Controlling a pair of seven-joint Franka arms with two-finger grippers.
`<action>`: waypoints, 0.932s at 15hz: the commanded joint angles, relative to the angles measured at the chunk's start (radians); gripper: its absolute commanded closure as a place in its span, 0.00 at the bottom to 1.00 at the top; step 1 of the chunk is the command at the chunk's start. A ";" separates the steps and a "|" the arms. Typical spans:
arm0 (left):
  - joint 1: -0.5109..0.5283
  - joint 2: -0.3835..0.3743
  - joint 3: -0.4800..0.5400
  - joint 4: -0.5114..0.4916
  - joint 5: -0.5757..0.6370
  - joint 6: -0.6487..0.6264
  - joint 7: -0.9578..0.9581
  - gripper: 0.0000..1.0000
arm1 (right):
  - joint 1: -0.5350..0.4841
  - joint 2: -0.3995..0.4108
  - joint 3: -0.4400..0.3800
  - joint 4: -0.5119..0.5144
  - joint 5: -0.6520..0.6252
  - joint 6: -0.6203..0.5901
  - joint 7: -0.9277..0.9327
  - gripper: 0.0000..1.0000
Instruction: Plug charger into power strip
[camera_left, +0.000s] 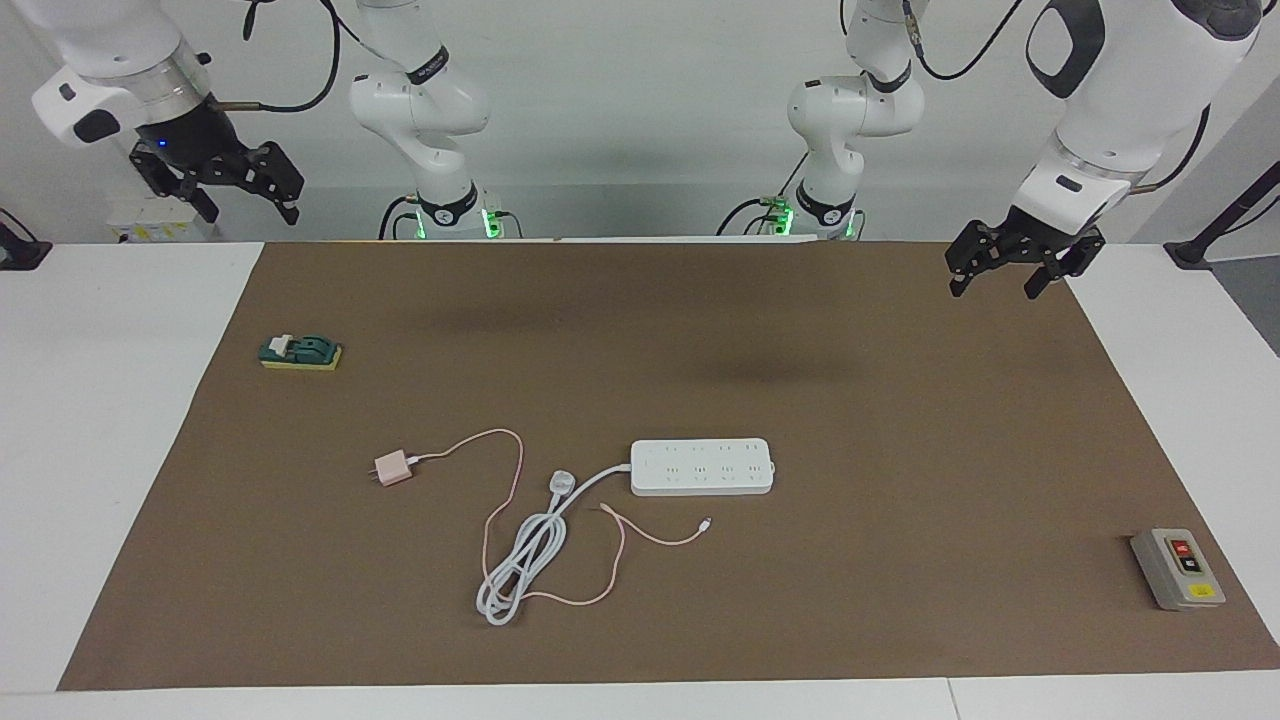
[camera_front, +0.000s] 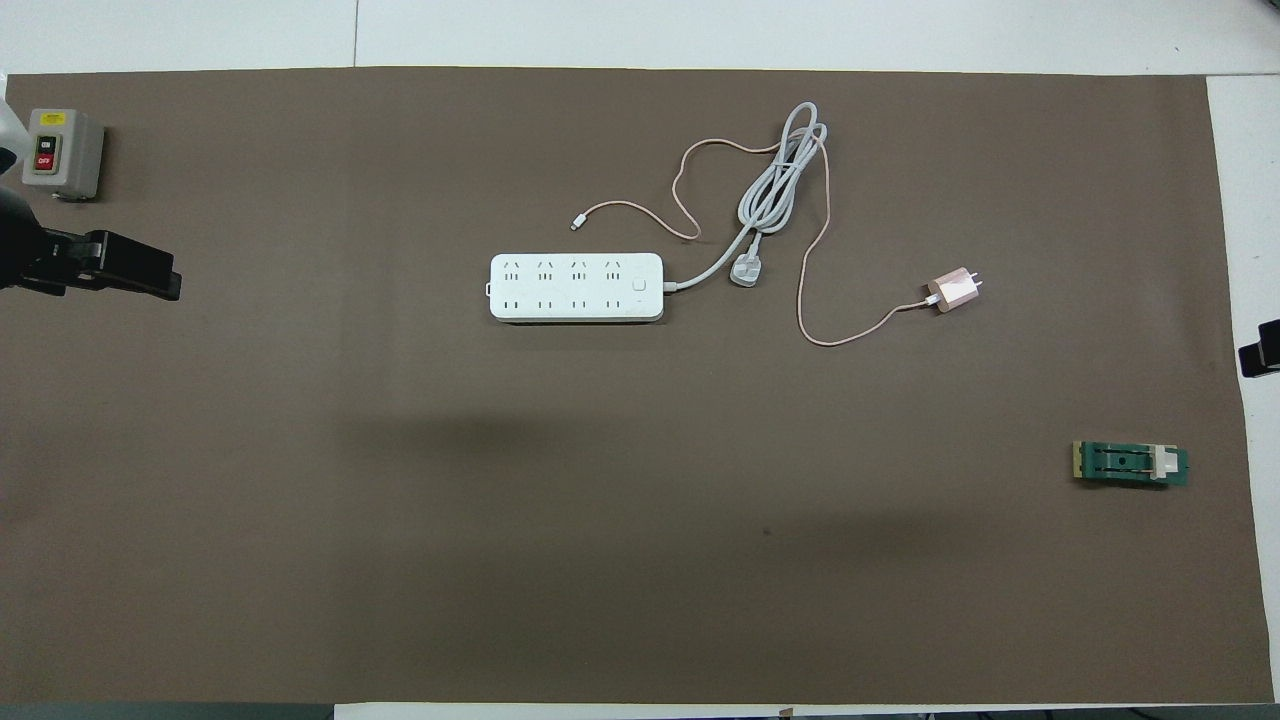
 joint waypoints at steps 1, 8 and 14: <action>-0.004 -0.023 0.002 -0.030 0.008 0.030 0.009 0.00 | -0.017 -0.016 0.002 -0.042 0.007 0.015 0.066 0.00; -0.007 -0.028 -0.004 -0.039 -0.001 0.019 -0.043 0.00 | -0.054 0.095 0.002 -0.051 0.131 0.065 0.325 0.00; -0.006 -0.049 -0.006 -0.082 -0.165 0.022 -0.051 0.00 | -0.092 0.229 0.000 -0.049 0.259 0.169 0.523 0.00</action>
